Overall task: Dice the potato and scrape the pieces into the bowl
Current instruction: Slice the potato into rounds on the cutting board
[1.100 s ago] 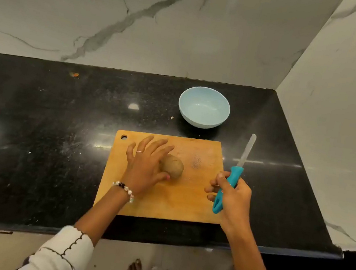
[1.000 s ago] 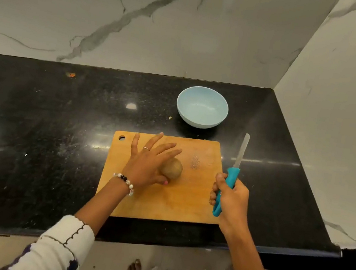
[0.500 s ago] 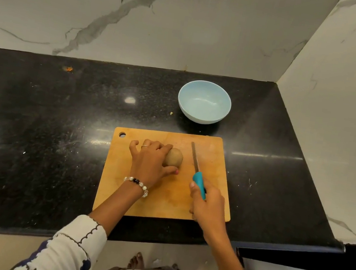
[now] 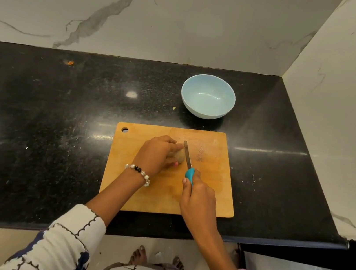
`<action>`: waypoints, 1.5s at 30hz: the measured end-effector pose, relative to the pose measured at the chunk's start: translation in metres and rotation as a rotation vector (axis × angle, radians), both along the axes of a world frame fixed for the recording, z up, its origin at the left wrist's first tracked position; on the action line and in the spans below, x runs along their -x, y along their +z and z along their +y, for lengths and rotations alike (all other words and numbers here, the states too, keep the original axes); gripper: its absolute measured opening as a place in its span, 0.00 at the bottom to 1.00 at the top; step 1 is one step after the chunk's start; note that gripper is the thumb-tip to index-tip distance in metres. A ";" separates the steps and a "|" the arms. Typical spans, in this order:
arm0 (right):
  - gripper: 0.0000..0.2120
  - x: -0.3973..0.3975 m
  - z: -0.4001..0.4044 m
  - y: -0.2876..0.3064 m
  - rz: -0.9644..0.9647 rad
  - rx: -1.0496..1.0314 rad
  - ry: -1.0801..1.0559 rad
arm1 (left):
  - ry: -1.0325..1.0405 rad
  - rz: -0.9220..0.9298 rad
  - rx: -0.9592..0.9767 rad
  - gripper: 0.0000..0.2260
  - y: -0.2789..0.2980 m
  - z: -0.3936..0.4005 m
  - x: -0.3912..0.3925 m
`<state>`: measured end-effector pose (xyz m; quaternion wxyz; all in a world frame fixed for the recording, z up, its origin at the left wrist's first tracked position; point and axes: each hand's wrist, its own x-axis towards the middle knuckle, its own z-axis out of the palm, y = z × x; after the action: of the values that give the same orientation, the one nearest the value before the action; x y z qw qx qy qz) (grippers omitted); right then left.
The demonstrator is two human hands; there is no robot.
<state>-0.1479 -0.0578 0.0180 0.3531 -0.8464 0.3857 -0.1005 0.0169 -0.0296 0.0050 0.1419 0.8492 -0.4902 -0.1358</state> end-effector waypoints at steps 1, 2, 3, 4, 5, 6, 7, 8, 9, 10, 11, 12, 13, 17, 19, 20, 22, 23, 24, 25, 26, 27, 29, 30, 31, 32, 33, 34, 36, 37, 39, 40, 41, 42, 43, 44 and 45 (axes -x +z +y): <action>0.23 -0.001 0.000 0.000 0.007 0.013 0.009 | -0.003 -0.010 -0.007 0.21 0.000 0.000 -0.001; 0.22 -0.002 0.000 -0.001 0.020 0.032 0.021 | -0.006 -0.019 -0.012 0.21 0.001 -0.001 -0.002; 0.21 -0.003 -0.001 -0.001 0.037 0.056 0.034 | -0.011 -0.028 -0.019 0.21 0.001 -0.001 -0.002; 0.21 -0.004 -0.001 -0.002 0.057 0.081 0.045 | -0.016 -0.037 -0.026 0.21 0.001 -0.002 -0.003; 0.20 -0.005 -0.001 -0.003 0.075 0.107 0.053 | -0.020 -0.043 -0.032 0.21 0.000 -0.002 -0.004; 0.20 -0.006 -0.001 -0.003 0.092 0.131 0.059 | -0.020 -0.044 -0.038 0.21 0.000 -0.002 -0.004; 0.20 -0.007 -0.001 -0.004 0.107 0.150 0.065 | -0.019 -0.044 -0.044 0.22 0.000 -0.003 -0.005; 0.21 -0.008 -0.001 -0.005 0.125 0.163 0.071 | -0.019 -0.044 -0.048 0.22 0.001 -0.003 -0.006; 0.21 -0.009 -0.002 -0.006 0.143 0.170 0.079 | -0.022 -0.044 -0.052 0.22 0.001 -0.004 -0.007; 0.21 -0.011 -0.002 -0.006 0.158 0.172 0.087 | -0.026 -0.041 -0.056 0.22 0.002 -0.004 -0.008; 0.21 -0.014 -0.004 -0.007 0.172 0.175 0.091 | -0.028 -0.037 -0.058 0.22 0.002 -0.004 -0.008; 0.21 -0.018 -0.007 -0.008 0.183 0.181 0.092 | -0.028 -0.036 -0.050 0.21 0.002 -0.004 -0.008; 0.20 -0.023 -0.010 -0.009 0.193 0.186 0.088 | -0.023 -0.029 -0.034 0.21 0.001 -0.003 -0.007; 0.21 -0.038 -0.017 -0.011 0.210 0.185 0.082 | 0.003 -0.003 0.055 0.19 0.000 0.000 -0.003; 0.21 -0.035 -0.015 -0.013 0.213 0.208 0.082 | 0.002 -0.012 0.069 0.20 -0.002 0.001 -0.002; 0.21 -0.031 -0.012 -0.016 0.217 0.217 0.084 | 0.004 -0.011 0.073 0.21 -0.003 0.001 -0.001; 0.22 -0.019 -0.003 -0.025 0.231 0.214 0.085 | 0.007 -0.012 0.061 0.22 -0.005 0.002 -0.002; 0.24 -0.011 0.004 -0.029 0.245 0.208 0.083 | 0.008 -0.016 0.049 0.22 -0.006 0.002 -0.002; 0.25 -0.003 0.012 -0.031 0.266 0.205 0.085 | 0.010 -0.017 0.041 0.23 -0.006 0.002 -0.003; 0.27 0.007 0.020 -0.034 0.281 0.185 0.086 | 0.012 -0.014 0.040 0.23 -0.006 0.001 -0.004; 0.28 0.017 0.028 -0.036 0.285 0.165 0.093 | 0.014 -0.011 0.038 0.23 -0.006 0.001 -0.005; 0.29 0.026 0.034 -0.040 0.286 0.170 0.095 | 0.016 -0.009 0.035 0.24 -0.006 0.000 -0.005; 0.28 0.037 0.039 -0.044 0.268 0.170 0.085 | 0.019 -0.019 0.021 0.24 -0.004 0.001 -0.004; 0.26 0.038 0.036 -0.043 0.245 0.164 0.083 | 0.015 -0.031 0.006 0.24 -0.004 0.000 -0.004; 0.25 0.037 0.032 -0.042 0.215 0.165 0.073 | 0.008 -0.043 -0.016 0.24 -0.002 -0.001 -0.004; 0.24 0.034 0.026 -0.040 0.189 0.177 0.055 | 0.004 -0.049 -0.047 0.25 -0.002 -0.002 -0.005; 0.23 0.031 0.019 -0.037 0.170 0.194 0.041 | 0.002 -0.052 -0.078 0.25 0.000 -0.003 -0.005; 0.23 0.028 0.013 -0.034 0.169 0.201 0.045 | 0.004 -0.054 -0.105 0.25 0.002 -0.004 -0.005; 0.24 0.024 -0.003 -0.034 0.160 0.226 0.042 | 0.013 -0.057 -0.132 0.25 0.005 -0.004 -0.004; 0.24 0.023 -0.011 -0.034 0.155 0.232 0.030 | 0.026 -0.049 -0.125 0.25 0.005 -0.004 -0.003; 0.24 0.021 -0.024 -0.029 0.158 0.211 0.011 | 0.048 -0.035 -0.110 0.25 0.005 -0.003 -0.002; 0.24 0.021 -0.028 -0.026 0.155 0.193 0.010 | 0.046 -0.034 -0.119 0.25 0.004 -0.003 -0.002; 0.23 0.020 -0.030 -0.022 0.136 0.168 0.016 | 0.044 -0.030 -0.125 0.25 0.004 -0.003 -0.002; 0.23 0.019 -0.030 -0.017 0.098 0.129 0.020 | 0.045 -0.023 -0.123 0.25 0.003 -0.003 -0.002; 0.22 0.017 -0.027 -0.011 0.057 0.089 0.030 | 0.051 -0.017 -0.114 0.25 0.003 -0.003 -0.002; 0.22 0.015 -0.023 -0.006 0.031 0.056 0.045 | 0.056 -0.015 -0.106 0.25 0.002 -0.002 -0.001; 0.22 0.013 -0.017 -0.001 0.021 0.038 0.061 | 0.056 -0.015 -0.104 0.25 0.002 -0.002 -0.001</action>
<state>-0.1608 -0.0746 0.0166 0.3357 -0.8654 0.3614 -0.0884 0.0183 -0.0320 0.0073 0.0976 0.8699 -0.4593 -0.1509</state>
